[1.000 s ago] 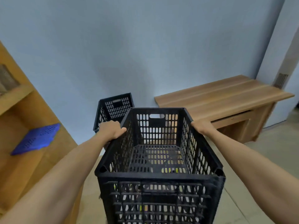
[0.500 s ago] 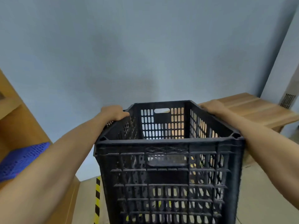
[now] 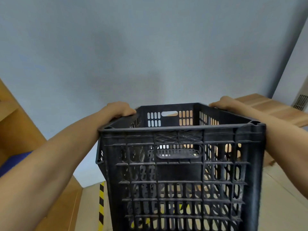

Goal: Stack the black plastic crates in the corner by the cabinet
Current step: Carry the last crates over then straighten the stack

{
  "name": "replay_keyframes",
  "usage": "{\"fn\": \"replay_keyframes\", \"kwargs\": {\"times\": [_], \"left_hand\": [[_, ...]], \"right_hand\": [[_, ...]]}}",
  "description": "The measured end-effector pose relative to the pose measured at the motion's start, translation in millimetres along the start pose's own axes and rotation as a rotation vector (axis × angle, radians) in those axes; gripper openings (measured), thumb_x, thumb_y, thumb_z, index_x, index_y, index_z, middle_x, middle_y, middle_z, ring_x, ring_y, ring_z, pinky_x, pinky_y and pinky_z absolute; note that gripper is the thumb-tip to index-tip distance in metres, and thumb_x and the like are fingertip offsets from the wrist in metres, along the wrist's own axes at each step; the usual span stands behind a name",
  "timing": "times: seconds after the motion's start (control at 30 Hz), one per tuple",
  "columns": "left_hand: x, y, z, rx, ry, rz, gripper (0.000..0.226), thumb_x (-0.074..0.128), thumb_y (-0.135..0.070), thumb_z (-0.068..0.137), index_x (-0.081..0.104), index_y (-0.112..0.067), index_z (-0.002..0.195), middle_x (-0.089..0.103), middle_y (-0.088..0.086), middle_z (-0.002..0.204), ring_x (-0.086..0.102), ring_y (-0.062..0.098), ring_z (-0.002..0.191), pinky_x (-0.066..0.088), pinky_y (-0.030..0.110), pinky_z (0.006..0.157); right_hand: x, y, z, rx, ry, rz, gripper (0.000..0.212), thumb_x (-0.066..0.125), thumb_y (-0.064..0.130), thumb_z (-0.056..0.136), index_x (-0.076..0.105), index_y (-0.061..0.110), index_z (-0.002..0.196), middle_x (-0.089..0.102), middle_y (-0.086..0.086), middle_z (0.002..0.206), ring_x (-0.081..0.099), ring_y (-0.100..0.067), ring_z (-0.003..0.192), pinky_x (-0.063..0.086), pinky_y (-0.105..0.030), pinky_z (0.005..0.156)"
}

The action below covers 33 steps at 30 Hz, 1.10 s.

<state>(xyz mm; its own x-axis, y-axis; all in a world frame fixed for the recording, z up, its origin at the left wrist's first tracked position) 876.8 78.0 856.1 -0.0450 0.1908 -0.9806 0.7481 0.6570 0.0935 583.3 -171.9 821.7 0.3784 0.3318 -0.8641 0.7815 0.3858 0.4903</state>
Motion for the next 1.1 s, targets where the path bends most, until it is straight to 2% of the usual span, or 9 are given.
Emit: {"fn": "replay_keyframes", "kwargs": {"times": [0.1, 0.23, 0.4, 0.53, 0.67, 0.73, 0.83, 0.97, 1.1], "left_hand": [[0, -9, -15, 0.03, -0.028, 0.024, 0.036, 0.039, -0.049, 0.094, 0.056, -0.017, 0.093, 0.063, 0.012, 0.114, 0.056, 0.03, 0.098, 0.045, 0.043, 0.096], [-6, -20, -29, 0.053, -0.09, 0.056, 0.045, 0.036, -0.048, 0.096, 0.063, -0.014, 0.109, 0.062, 0.012, 0.121, 0.056, 0.031, 0.107, 0.041, 0.039, 0.087], [-20, -32, -36, 0.071, -0.189, 0.079, 0.041, 0.035, -0.049, 0.097, 0.055, -0.014, 0.089, 0.058, 0.008, 0.096, 0.052, 0.027, 0.088, 0.039, 0.037, 0.079], [-21, -29, -31, 0.071, -0.258, 0.108, 0.043, 0.031, -0.047, 0.098, 0.055, -0.014, 0.086, 0.058, 0.008, 0.09, 0.053, 0.028, 0.084, 0.039, 0.035, 0.075], [-20, -20, -13, 0.026, -0.299, 0.159, 0.039, 0.03, -0.041, 0.1, 0.054, -0.013, 0.088, 0.056, 0.007, 0.088, 0.051, 0.028, 0.082, 0.036, 0.034, 0.074], [-14, -11, 1, -0.012, -0.318, 0.167, 0.037, 0.032, -0.037, 0.099, 0.056, -0.011, 0.089, 0.055, 0.007, 0.086, 0.051, 0.028, 0.08, 0.034, 0.033, 0.074], [-2, 4, 24, -0.083, -0.317, 0.176, 0.034, 0.032, -0.035, 0.099, 0.057, -0.011, 0.094, 0.054, 0.007, 0.085, 0.05, 0.027, 0.079, 0.033, 0.036, 0.077], [5, 26, 50, -0.165, -0.318, 0.204, 0.034, 0.032, -0.032, 0.1, 0.056, -0.009, 0.101, 0.05, 0.003, 0.075, 0.049, 0.027, 0.076, 0.036, 0.038, 0.086], [10, 57, 70, -0.227, -0.364, 0.27, 0.036, 0.029, -0.033, 0.103, 0.054, -0.007, 0.106, 0.04, -0.002, 0.064, 0.05, 0.026, 0.07, 0.036, 0.04, 0.091]], "right_hand": [[-1, -13, -13, 0.022, -0.045, 0.044, 0.035, 0.057, 0.034, 0.092, 0.063, 0.0, 0.088, 0.063, -0.025, 0.112, 0.061, -0.037, 0.102, 0.046, -0.039, 0.088], [-10, -32, -33, 0.031, -0.101, 0.102, 0.04, 0.054, 0.035, 0.093, 0.066, -0.003, 0.097, 0.065, -0.021, 0.103, 0.058, -0.031, 0.085, 0.044, -0.033, 0.076], [-24, -41, -48, 0.056, -0.238, 0.202, 0.045, 0.055, 0.037, 0.092, 0.063, -0.006, 0.102, 0.056, -0.018, 0.095, 0.052, -0.031, 0.085, 0.038, -0.031, 0.073], [-20, -34, -48, 0.05, -0.23, 0.35, 0.042, 0.061, 0.039, 0.09, 0.059, -0.002, 0.095, 0.059, -0.018, 0.096, 0.054, -0.03, 0.084, 0.04, -0.031, 0.072], [-1, -16, -25, 0.04, -0.17, 0.436, 0.044, 0.07, 0.034, 0.084, 0.063, -0.006, 0.102, 0.066, -0.019, 0.097, 0.063, -0.03, 0.084, 0.053, -0.037, 0.078], [12, -2, -8, 0.022, -0.174, 0.428, 0.032, 0.069, 0.027, 0.084, 0.064, -0.003, 0.095, 0.068, -0.021, 0.093, 0.061, -0.026, 0.078, 0.054, -0.038, 0.079], [33, 16, 23, -0.021, -0.177, 0.423, 0.018, 0.066, 0.022, 0.084, 0.057, 0.008, 0.081, 0.06, -0.017, 0.081, 0.056, -0.024, 0.075, 0.05, -0.037, 0.071], [53, 41, 69, -0.104, -0.166, 0.465, 0.025, 0.065, 0.025, 0.085, 0.047, 0.013, 0.072, 0.056, -0.01, 0.077, 0.054, -0.024, 0.072, 0.046, -0.037, 0.067], [68, 78, 115, -0.211, -0.105, 0.505, 0.029, 0.067, 0.029, 0.085, 0.044, 0.014, 0.076, 0.05, -0.004, 0.075, 0.049, -0.02, 0.072, 0.039, -0.033, 0.065]]}}
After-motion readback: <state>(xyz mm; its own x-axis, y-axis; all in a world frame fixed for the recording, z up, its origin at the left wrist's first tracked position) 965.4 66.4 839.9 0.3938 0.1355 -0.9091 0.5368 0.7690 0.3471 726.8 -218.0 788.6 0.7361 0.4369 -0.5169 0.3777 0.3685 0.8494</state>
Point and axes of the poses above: each hand's wrist, its own z-axis towards the middle knuckle, its own x-axis out of the palm, y = z × x, the point moved 2 cm from there along z, towards the middle knuckle
